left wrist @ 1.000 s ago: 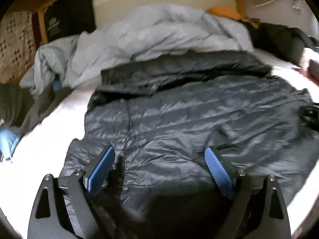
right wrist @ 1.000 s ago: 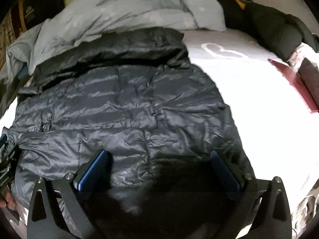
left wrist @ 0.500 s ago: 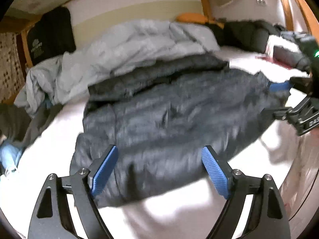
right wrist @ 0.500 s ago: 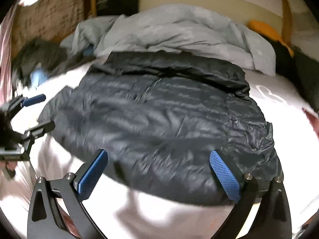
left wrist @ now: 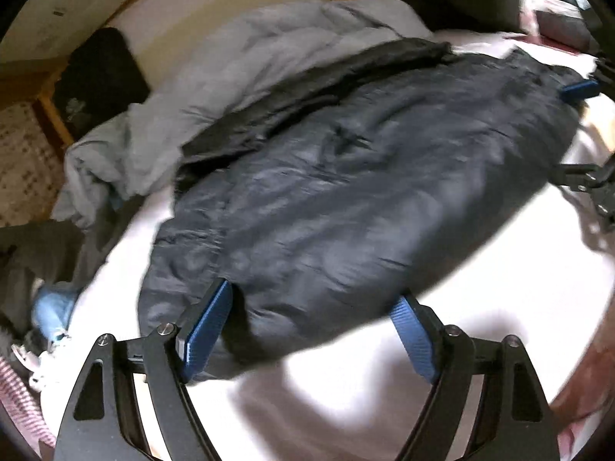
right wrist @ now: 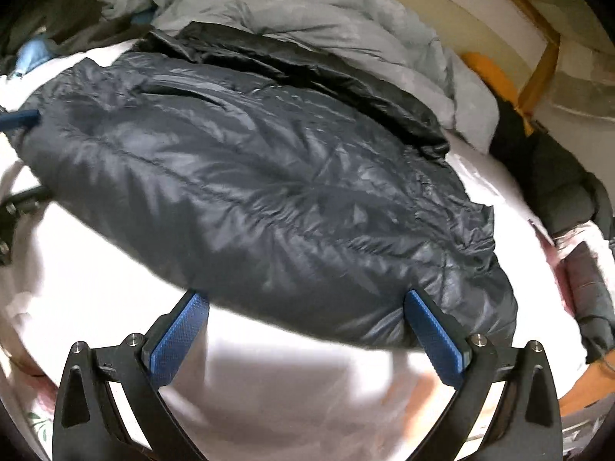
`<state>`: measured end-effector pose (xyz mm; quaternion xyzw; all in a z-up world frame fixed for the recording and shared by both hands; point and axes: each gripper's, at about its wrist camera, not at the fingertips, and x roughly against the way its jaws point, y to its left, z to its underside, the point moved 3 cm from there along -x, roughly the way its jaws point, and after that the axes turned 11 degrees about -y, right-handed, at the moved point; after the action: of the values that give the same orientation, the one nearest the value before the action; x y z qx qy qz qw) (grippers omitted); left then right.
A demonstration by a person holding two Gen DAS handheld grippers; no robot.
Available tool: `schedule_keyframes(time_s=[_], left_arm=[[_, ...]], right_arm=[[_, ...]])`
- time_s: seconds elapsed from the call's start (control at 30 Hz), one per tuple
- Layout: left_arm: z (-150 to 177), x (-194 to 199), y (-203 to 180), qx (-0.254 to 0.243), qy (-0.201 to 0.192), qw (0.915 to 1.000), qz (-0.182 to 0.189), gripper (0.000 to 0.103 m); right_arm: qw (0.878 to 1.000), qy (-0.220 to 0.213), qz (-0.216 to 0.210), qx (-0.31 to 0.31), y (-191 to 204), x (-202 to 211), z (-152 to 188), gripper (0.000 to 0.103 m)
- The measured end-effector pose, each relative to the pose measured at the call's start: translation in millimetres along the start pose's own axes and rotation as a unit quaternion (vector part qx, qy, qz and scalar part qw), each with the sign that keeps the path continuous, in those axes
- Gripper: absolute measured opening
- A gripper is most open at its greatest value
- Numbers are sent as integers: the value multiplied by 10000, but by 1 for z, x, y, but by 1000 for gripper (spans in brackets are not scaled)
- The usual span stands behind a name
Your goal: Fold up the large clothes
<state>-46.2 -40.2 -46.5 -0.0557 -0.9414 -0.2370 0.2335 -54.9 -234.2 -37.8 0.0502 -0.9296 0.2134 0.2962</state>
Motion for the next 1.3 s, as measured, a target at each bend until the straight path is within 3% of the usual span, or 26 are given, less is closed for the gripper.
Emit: schedule_keyframes(time_s=[0.07, 0.13, 0.2, 0.23, 0.37, 0.47, 0.67, 0.8, 1.0, 1.13, 1.3], left_arm=[[-1, -6, 11, 135, 29, 9998, -152, 82], [-2, -12, 21, 317, 100, 9991, -244, 82], [-6, -11, 30, 433, 52, 9985, -341, 81], [-9, -9, 34, 495, -13, 9981, -360, 81], [-30, -3, 46, 414, -227, 9982, -360, 81], [-52, -11, 59, 293, -348, 9983, -377, 82], [-87, -59, 103, 1012, -73, 9948, 83, 84], [-95, -102, 120, 1200, 142, 9926, 69, 84], [-80, -144, 138, 1423, 302, 9892, -184, 85], [-61, -156, 156, 1799, 327, 9829, -222, 85], [-51, -149, 179, 2336, 301, 9719, -23, 87]], right_arm=[[9997, -112, 217, 68, -3, 0, -3, 102], [9986, -242, 456, 63, -11, 1, -8, 92], [9979, -330, 544, -111, -21, 6, -13, 75], [9976, -382, 534, -233, -28, 8, -15, 74], [9945, -646, 367, -733, -61, 16, -36, 73], [9944, -771, 328, -638, -83, 7, -62, 73], [9943, -818, 220, -643, -111, -34, -107, 77], [9935, -739, 106, -856, -129, -74, -128, 82], [9905, -652, 441, -1126, -159, -102, -119, 85], [9840, -227, 932, -1501, -191, -122, -92, 86], [9754, 243, 385, -2156, -205, -139, -73, 85]])
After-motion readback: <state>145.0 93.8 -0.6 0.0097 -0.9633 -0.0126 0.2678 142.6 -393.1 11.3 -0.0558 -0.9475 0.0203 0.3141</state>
